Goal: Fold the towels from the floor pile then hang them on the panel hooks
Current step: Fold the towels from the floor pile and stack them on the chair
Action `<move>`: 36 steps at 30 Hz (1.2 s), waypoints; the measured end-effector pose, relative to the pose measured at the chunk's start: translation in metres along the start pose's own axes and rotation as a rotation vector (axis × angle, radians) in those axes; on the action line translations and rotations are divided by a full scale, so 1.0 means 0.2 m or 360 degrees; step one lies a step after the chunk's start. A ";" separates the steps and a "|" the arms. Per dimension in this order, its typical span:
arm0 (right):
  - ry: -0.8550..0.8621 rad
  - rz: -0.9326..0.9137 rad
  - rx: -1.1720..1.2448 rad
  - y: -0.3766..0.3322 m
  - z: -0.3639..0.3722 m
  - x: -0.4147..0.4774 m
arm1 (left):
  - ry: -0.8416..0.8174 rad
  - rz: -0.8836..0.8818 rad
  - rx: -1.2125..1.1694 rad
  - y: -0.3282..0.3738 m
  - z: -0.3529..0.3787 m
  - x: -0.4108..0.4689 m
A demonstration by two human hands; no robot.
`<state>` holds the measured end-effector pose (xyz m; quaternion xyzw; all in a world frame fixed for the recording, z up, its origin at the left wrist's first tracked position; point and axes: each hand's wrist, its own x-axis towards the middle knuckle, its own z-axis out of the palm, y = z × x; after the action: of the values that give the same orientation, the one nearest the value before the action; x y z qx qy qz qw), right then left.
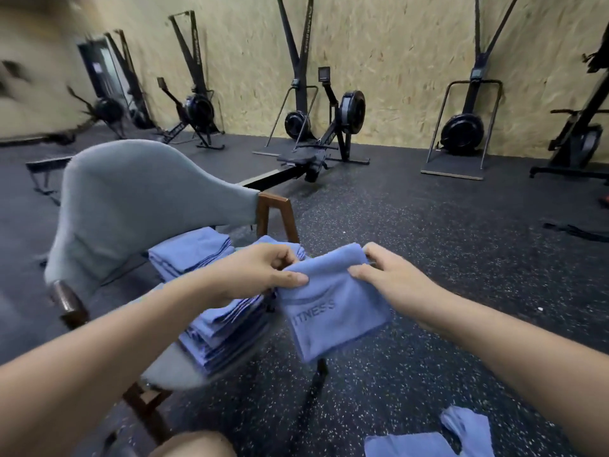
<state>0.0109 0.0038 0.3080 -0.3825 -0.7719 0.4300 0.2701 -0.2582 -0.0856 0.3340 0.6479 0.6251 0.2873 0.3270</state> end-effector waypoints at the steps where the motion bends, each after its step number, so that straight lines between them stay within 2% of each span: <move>1: 0.0039 -0.0024 -0.0039 -0.03 0.06 0.09 | 0.0055 -0.0063 -0.0016 -0.04 -0.06 0.00; 5: 0.0145 -0.0142 -0.0333 -0.10 0.24 0.43 | 0.0260 -0.0266 0.0000 -0.17 -0.26 0.05; 11: 0.0183 -0.0146 -0.0625 -0.17 0.38 0.93 | 0.0492 -0.0391 0.0158 -0.31 -0.43 0.24; 18: 0.0139 -0.0135 -0.0892 -0.23 0.52 1.26 | 0.0642 -0.0561 0.0393 -0.53 -0.54 0.37; 23: 0.0035 -0.0147 -0.1130 -0.16 0.64 1.24 | 0.0591 -0.0549 0.0755 -0.65 -0.49 0.40; 27: -0.0024 -0.0198 -0.1290 -0.07 0.63 1.13 | 0.0747 -0.0423 0.0833 -0.66 -0.46 0.40; 31: -0.0003 -0.0225 -0.1202 -0.04 0.50 1.00 | 0.0791 -0.0287 0.0849 -0.53 -0.41 0.40; 36: 0.0085 -0.0220 -0.1015 0.06 0.27 0.72 | 0.0635 -0.0129 0.0809 -0.29 -0.18 0.43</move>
<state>-0.1046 0.1015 0.2835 -0.4056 -0.8845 0.1371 0.1855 -0.3190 0.0020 0.3078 0.6144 0.7538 0.2302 0.0369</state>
